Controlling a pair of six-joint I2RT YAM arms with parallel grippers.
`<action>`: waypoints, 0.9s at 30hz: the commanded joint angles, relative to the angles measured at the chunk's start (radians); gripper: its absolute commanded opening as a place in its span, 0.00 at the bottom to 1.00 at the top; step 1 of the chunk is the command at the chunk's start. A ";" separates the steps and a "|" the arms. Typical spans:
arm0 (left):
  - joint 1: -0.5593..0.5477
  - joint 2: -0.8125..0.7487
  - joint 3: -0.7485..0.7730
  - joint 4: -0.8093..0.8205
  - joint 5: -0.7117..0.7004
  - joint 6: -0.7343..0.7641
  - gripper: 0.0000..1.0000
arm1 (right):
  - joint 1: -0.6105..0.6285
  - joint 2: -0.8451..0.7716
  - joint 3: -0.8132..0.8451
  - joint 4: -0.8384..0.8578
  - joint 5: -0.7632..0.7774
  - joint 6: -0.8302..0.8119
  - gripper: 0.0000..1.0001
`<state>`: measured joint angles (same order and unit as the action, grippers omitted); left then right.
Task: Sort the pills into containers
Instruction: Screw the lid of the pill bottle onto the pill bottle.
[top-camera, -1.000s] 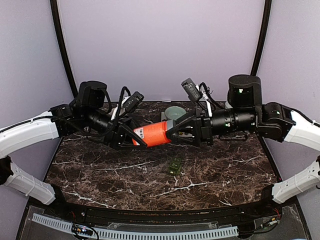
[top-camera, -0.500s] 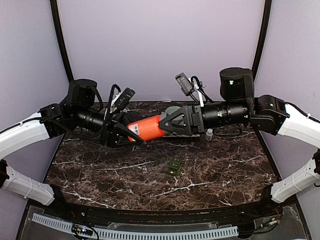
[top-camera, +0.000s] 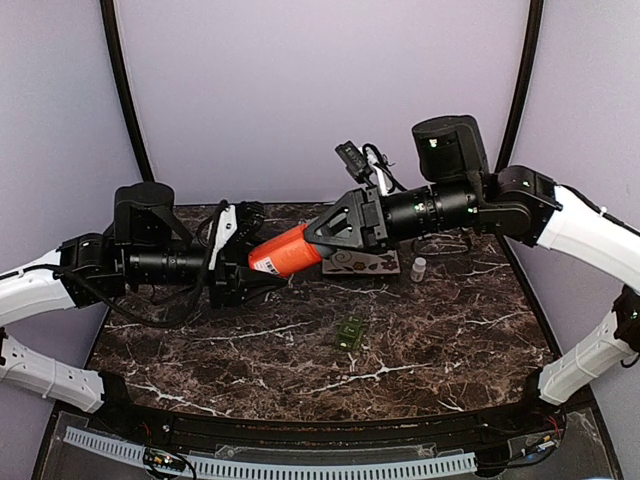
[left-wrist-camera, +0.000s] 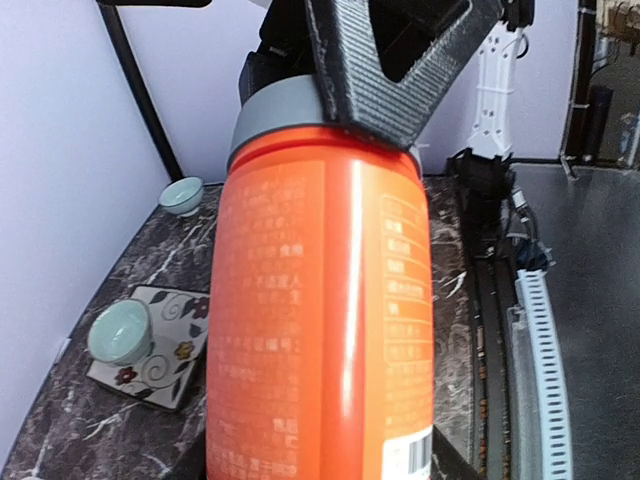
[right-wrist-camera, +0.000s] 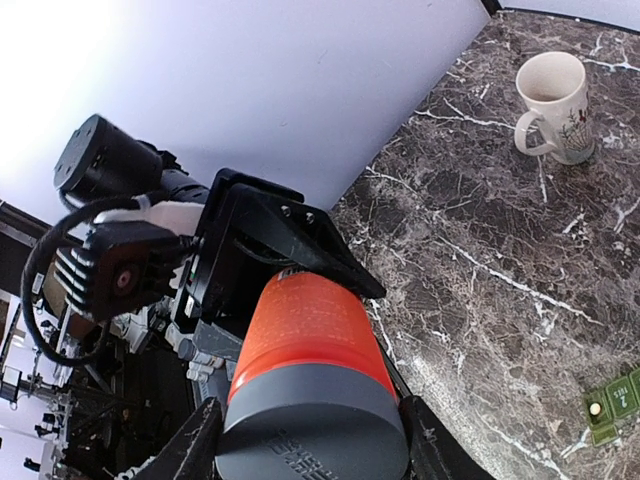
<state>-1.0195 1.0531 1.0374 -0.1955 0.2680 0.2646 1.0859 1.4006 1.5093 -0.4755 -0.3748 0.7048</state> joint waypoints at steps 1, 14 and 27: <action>-0.077 0.022 -0.009 0.290 -0.219 0.165 0.00 | 0.024 0.113 0.022 -0.006 -0.066 0.059 0.05; -0.253 0.047 -0.108 0.675 -0.661 0.466 0.00 | 0.018 0.185 0.086 -0.093 -0.032 0.104 0.03; -0.407 0.262 -0.183 1.375 -0.961 0.957 0.00 | -0.003 0.223 0.073 -0.077 0.013 0.166 0.01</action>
<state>-1.3369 1.2648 0.7982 0.6304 -0.8570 0.9901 1.0367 1.4986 1.6268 -0.5987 -0.3092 0.8257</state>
